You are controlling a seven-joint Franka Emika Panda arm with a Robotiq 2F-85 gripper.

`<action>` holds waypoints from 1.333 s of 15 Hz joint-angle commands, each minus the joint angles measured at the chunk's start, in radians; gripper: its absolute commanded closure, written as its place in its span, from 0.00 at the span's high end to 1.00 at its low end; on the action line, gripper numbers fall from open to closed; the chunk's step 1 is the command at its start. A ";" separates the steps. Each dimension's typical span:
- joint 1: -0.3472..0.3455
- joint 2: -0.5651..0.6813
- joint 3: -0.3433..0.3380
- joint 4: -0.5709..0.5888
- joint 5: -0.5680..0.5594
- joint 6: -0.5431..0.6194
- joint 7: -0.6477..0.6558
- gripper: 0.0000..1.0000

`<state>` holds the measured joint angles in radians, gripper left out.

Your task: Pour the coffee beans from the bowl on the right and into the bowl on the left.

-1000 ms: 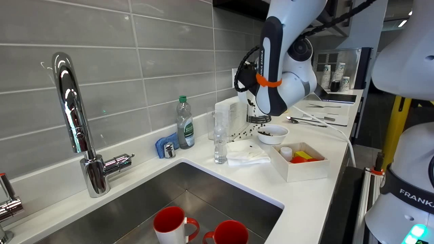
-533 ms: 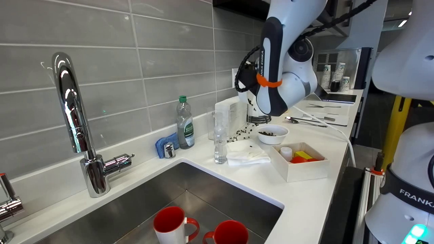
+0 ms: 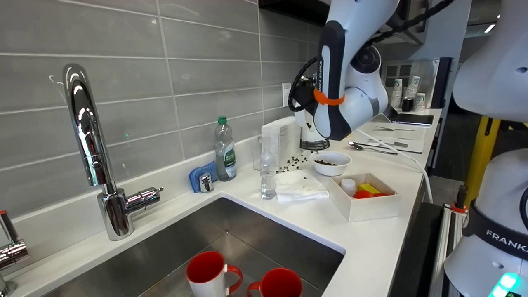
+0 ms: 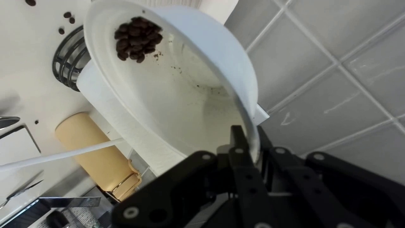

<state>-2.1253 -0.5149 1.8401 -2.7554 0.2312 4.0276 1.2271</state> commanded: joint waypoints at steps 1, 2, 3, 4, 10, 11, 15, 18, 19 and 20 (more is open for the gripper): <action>0.007 0.038 -0.004 0.000 0.020 -0.052 -0.040 0.01; 0.011 0.041 -0.009 0.000 0.021 -0.065 -0.042 0.01; 0.015 0.043 -0.013 0.000 0.024 -0.074 -0.044 0.01; 0.019 0.046 -0.021 0.000 0.026 -0.090 -0.047 0.01; 0.107 0.065 -0.133 0.000 0.048 -0.277 -0.124 0.01; 0.139 0.046 -0.170 0.000 0.067 -0.327 -0.151 0.01; 0.273 0.010 -0.322 0.000 0.103 -0.564 -0.260 0.01; 0.331 -0.036 -0.402 0.021 0.085 -0.800 -0.320 0.01; 0.329 -0.030 -0.413 0.039 0.066 -0.856 -0.331 0.01; 0.326 -0.045 -0.421 0.056 0.056 -0.914 -0.329 0.01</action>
<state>-1.8187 -0.5095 1.4564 -2.7457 0.2943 3.2683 0.9284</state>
